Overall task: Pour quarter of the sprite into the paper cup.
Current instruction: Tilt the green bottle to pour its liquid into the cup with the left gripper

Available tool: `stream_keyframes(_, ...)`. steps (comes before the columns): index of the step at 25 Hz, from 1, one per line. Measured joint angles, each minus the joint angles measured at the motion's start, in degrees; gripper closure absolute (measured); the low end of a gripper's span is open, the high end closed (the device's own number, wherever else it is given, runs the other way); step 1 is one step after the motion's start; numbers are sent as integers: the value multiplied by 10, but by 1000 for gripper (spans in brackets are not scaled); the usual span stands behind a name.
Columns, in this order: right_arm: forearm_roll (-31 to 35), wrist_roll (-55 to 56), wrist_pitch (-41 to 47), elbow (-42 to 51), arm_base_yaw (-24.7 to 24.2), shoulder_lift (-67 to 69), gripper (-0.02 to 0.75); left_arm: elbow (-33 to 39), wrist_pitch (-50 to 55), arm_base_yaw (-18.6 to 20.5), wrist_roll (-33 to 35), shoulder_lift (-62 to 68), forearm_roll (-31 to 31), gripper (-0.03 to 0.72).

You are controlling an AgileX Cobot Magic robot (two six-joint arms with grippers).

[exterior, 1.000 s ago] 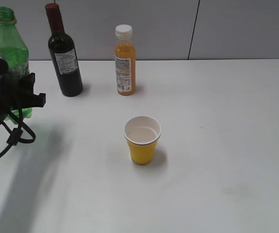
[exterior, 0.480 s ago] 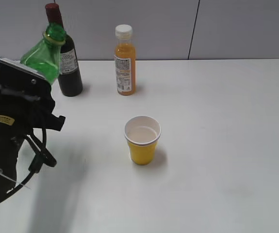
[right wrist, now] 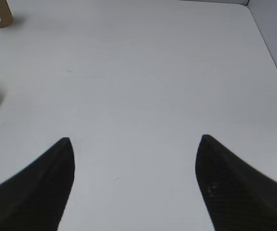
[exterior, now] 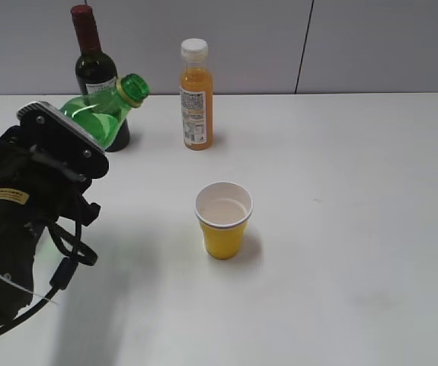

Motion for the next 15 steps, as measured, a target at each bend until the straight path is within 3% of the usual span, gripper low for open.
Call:
stream_keyframes(5,0,1,0,0,0,0,147,0,4,0,66,0,2,241)
stream_keyframes(15,0,1,0,0,0,0,147,-23,50,0,87,0,3,241)
